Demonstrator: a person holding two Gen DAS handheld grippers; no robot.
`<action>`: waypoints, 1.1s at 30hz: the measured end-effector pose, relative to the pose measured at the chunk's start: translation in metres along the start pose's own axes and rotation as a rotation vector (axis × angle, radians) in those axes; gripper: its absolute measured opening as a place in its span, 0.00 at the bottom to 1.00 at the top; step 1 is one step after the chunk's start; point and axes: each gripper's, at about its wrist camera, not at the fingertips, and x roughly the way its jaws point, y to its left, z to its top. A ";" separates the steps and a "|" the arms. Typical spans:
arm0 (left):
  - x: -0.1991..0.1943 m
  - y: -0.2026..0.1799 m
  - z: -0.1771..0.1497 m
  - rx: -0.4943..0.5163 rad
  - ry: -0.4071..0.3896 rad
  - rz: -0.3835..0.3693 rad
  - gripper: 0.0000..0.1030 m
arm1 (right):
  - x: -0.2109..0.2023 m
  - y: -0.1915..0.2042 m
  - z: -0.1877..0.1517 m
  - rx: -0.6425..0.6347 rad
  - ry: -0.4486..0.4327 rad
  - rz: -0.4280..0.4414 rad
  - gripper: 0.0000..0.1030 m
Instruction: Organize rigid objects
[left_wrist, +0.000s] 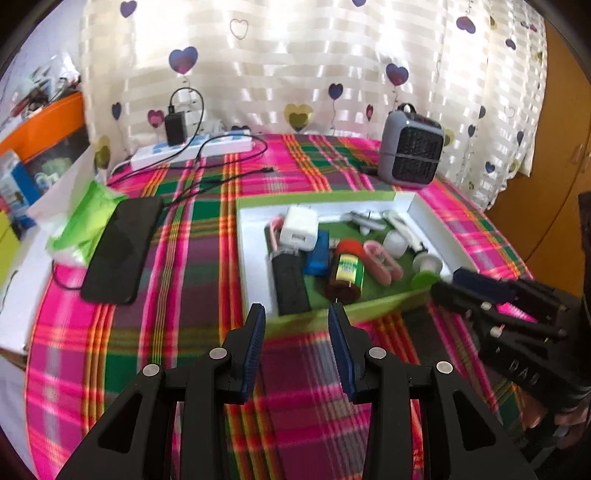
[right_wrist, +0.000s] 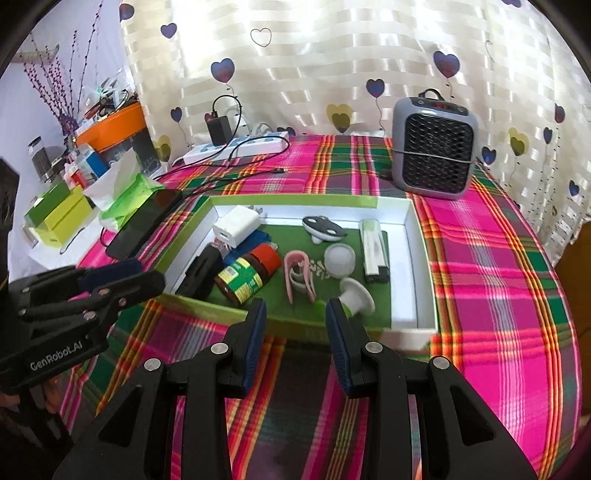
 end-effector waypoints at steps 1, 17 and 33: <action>-0.002 0.000 -0.004 -0.004 0.002 0.004 0.33 | -0.001 0.000 -0.002 0.002 0.000 -0.005 0.34; 0.001 -0.021 -0.058 -0.023 0.091 0.043 0.33 | -0.011 -0.003 -0.040 -0.009 0.062 -0.094 0.34; -0.001 -0.043 -0.074 -0.013 0.083 0.115 0.36 | -0.014 -0.016 -0.064 0.012 0.105 -0.144 0.34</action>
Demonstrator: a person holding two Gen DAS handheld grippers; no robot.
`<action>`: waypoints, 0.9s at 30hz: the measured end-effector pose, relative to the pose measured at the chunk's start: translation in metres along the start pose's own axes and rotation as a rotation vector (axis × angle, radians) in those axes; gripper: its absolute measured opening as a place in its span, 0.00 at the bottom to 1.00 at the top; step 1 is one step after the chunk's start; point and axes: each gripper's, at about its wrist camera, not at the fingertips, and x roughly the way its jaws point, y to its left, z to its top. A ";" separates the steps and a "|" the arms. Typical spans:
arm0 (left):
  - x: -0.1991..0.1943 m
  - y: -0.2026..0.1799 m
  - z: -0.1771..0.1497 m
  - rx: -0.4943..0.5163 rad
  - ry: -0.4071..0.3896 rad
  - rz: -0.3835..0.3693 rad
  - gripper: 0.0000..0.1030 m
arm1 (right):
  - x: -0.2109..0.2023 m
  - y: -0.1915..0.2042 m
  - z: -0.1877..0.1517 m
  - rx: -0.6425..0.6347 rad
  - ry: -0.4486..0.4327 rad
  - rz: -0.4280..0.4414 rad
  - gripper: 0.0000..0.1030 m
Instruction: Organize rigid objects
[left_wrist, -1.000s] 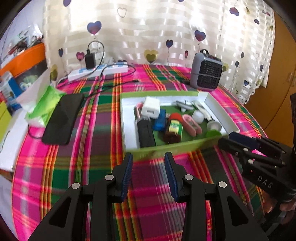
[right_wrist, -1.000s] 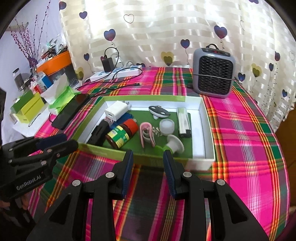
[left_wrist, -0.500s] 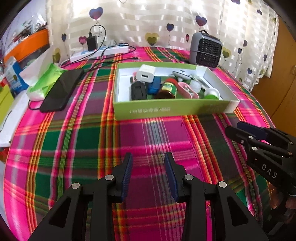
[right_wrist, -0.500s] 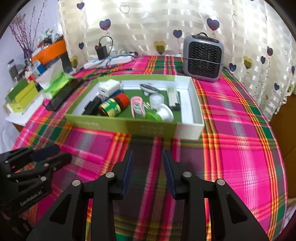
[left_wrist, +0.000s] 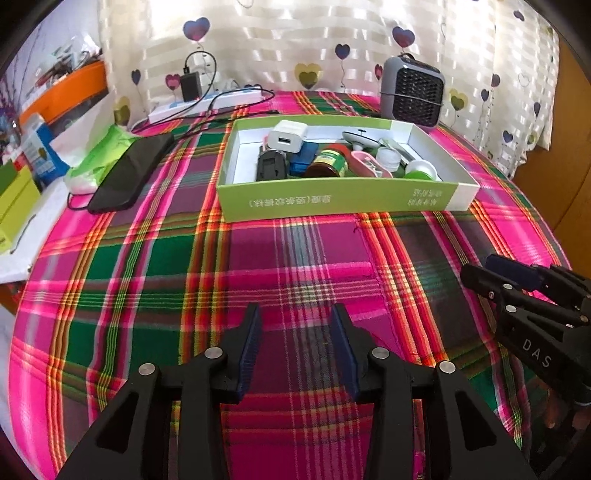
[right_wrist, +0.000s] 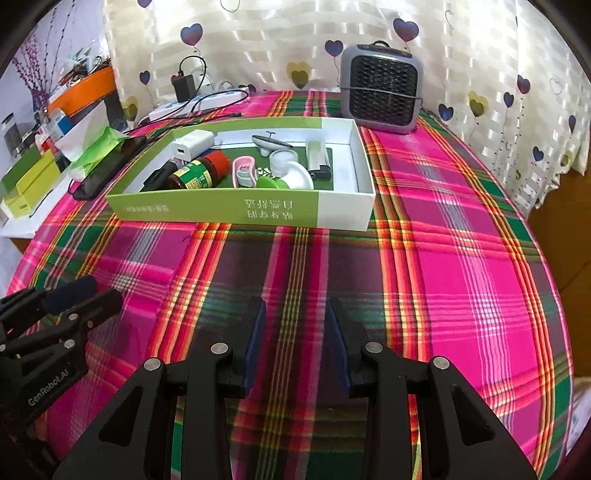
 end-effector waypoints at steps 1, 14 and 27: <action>0.000 -0.001 0.000 -0.002 0.000 0.002 0.36 | -0.001 0.000 -0.001 -0.004 0.000 -0.006 0.34; -0.001 -0.005 -0.003 -0.036 -0.014 0.024 0.37 | -0.002 -0.003 -0.006 0.005 0.005 -0.033 0.55; -0.001 -0.004 -0.004 -0.036 -0.014 0.023 0.38 | -0.002 -0.003 -0.006 0.003 0.005 -0.034 0.57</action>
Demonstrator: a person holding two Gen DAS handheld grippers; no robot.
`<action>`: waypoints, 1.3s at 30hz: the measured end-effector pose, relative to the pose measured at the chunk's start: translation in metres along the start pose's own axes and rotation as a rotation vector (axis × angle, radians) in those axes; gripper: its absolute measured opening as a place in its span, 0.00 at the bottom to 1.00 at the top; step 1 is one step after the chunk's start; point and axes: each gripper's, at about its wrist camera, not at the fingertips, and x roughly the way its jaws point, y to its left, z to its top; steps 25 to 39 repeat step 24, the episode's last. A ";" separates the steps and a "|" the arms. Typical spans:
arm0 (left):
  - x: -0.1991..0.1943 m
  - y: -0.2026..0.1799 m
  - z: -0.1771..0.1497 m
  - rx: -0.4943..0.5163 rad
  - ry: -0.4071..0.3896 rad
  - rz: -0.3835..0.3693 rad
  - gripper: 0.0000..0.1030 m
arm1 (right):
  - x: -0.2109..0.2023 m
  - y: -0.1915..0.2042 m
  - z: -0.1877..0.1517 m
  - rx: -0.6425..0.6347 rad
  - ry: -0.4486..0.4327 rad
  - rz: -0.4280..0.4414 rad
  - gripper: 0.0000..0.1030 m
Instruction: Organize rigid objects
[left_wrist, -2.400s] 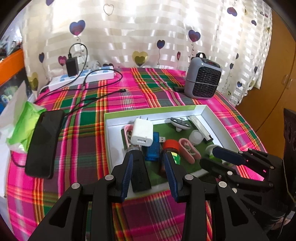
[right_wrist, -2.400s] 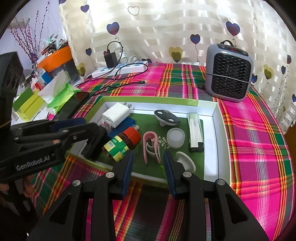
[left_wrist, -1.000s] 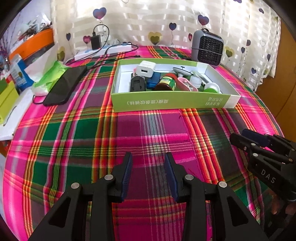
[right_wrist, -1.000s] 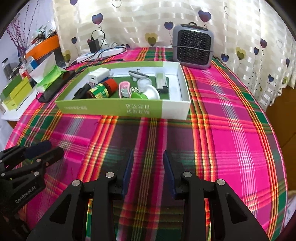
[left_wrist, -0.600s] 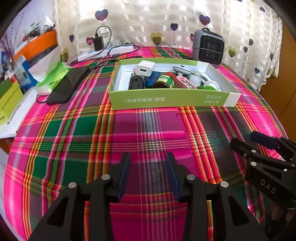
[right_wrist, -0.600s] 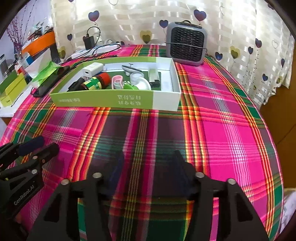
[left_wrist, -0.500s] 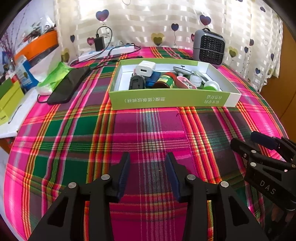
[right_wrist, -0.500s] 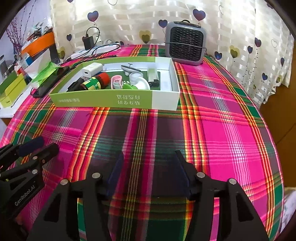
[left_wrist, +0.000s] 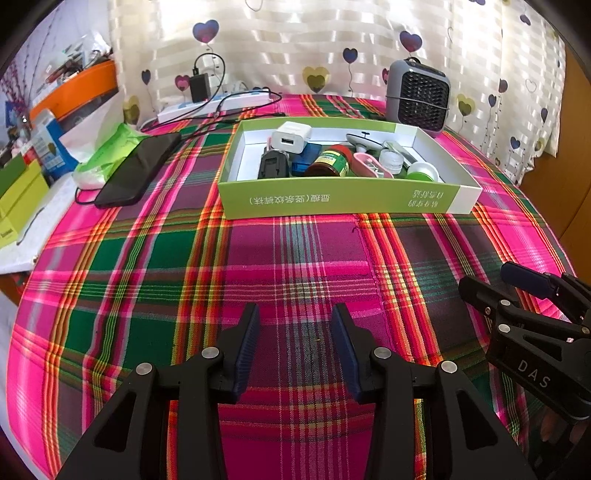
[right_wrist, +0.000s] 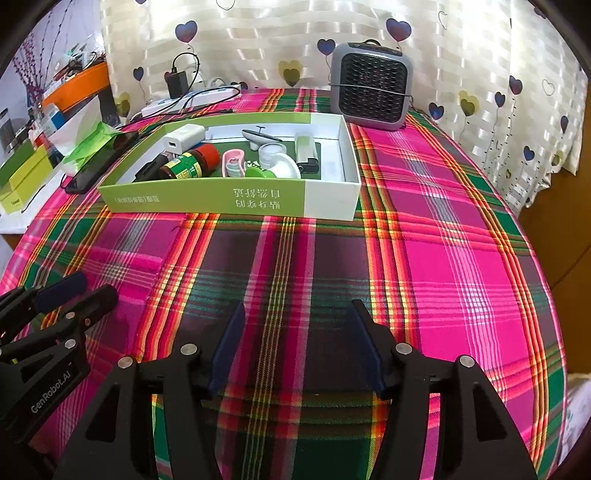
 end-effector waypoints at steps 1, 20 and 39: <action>0.000 0.000 0.000 0.000 0.000 0.000 0.38 | 0.000 0.000 0.000 0.000 0.000 0.000 0.57; 0.000 0.000 0.000 0.000 0.000 0.000 0.38 | 0.000 0.001 0.000 0.001 0.000 0.001 0.58; 0.000 0.000 0.000 0.000 -0.001 0.000 0.38 | 0.001 0.001 0.000 0.000 0.000 0.001 0.58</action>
